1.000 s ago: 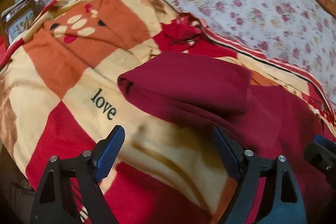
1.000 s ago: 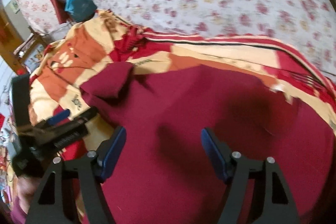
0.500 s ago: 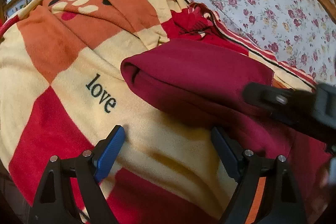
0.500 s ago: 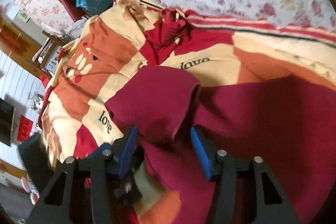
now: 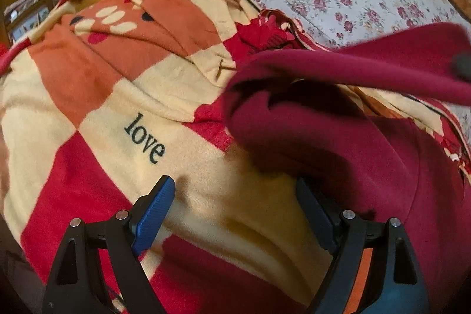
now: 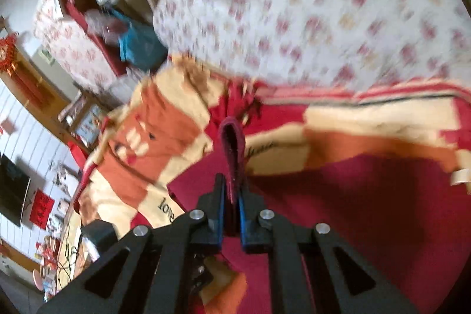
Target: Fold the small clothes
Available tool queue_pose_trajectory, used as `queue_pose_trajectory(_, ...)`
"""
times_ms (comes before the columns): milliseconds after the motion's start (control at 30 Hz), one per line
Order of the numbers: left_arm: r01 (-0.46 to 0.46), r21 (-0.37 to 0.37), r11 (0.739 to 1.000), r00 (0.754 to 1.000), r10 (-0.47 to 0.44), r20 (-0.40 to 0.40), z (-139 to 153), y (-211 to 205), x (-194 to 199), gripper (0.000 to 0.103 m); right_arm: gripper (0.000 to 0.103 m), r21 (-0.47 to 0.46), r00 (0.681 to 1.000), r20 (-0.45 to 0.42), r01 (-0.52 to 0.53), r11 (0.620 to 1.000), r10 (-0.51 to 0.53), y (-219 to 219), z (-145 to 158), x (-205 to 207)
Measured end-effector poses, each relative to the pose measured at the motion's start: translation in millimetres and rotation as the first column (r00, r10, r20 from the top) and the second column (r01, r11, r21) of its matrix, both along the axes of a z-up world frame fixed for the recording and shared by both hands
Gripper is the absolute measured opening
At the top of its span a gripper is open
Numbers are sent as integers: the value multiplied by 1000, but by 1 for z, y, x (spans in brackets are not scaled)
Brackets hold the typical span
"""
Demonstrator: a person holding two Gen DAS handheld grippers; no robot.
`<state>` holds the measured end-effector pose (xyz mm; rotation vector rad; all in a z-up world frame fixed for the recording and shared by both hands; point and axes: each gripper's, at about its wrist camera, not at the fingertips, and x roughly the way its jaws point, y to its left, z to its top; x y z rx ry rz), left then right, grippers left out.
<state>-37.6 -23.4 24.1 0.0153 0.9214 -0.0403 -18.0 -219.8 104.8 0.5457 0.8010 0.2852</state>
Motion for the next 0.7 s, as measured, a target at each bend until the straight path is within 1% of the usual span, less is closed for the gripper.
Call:
queue_pose_trajectory(67, 18, 22, 1000, 1000, -18, 10, 2, -4, -5, 67, 7, 1, 999, 21, 30, 1000, -30, -19, 13, -15)
queue_pose_trajectory(133, 49, 23, 999, 999, -50, 16, 6, -8, -12, 67, 7, -2, 997, 37, 63, 998, -63, -43, 24, -36)
queue_pose_trajectory(267, 105, -44, 994, 994, -104, 24, 16, -13, -26, 67, 7, -28, 989, 46, 145, 989, -144, -91, 32, -78)
queue_pose_trajectory(333, 133, -54, 990, 990, -130, 44, 22, -20, -34, 67, 7, -40, 980, 46, 194, 980, -192, -117, 35, -101)
queue_pose_trajectory(467, 170, -27, 985, 983, -168, 68, 27, -36, -45, 67, 7, -64, 967, 21, 256, 965, -255, -158, 29, -140)
queue_pose_trajectory(600, 209, -11, 978, 977, -208, 39, 19, -52, -51, 67, 7, -98, 955, -23, 291, 952, -294, -186, 15, -172)
queue_pose_trajectory(700, 225, 30, 974, 973, -226, 43, 18, -63, -55, 67, 7, -103, 943, -44, 324, 941, -329, -202, 5, -190)
